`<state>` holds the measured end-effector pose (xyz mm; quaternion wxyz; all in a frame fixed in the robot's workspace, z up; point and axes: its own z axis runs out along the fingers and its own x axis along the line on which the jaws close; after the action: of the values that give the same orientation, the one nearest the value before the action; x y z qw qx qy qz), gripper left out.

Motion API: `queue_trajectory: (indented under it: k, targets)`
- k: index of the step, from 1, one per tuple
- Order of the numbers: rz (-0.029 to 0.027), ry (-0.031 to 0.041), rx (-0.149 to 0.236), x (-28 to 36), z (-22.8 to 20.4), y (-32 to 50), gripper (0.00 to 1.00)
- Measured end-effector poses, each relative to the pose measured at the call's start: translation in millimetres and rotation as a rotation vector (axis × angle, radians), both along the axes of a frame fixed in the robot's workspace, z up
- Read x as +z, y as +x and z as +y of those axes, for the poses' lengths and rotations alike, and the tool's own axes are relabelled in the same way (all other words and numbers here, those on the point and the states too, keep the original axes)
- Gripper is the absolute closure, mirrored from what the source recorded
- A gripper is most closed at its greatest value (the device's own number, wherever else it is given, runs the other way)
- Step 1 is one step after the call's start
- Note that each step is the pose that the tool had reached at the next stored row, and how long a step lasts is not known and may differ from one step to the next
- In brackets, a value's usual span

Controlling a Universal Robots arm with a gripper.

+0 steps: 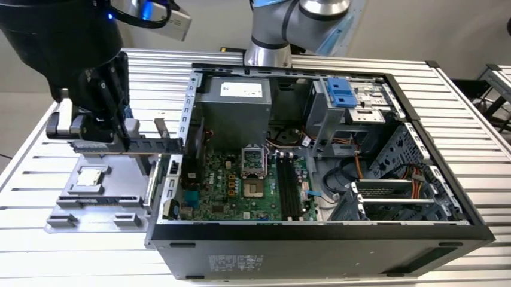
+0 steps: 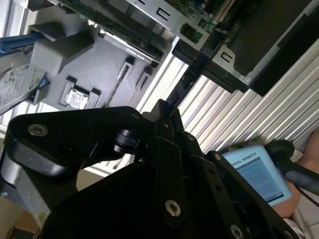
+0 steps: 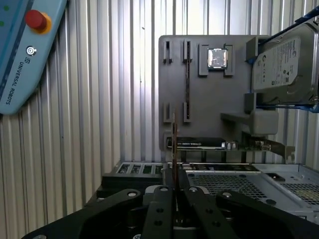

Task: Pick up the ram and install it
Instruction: 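Pick up the ram and move it above insertion slot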

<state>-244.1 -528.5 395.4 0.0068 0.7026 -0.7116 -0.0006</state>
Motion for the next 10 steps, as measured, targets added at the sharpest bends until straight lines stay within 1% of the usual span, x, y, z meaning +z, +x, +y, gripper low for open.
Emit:
queue_trajectory:
  k: [10]
  targets:
    - [-0.0001,0.0,0.0,-0.2,1.1,41.1,1.0]
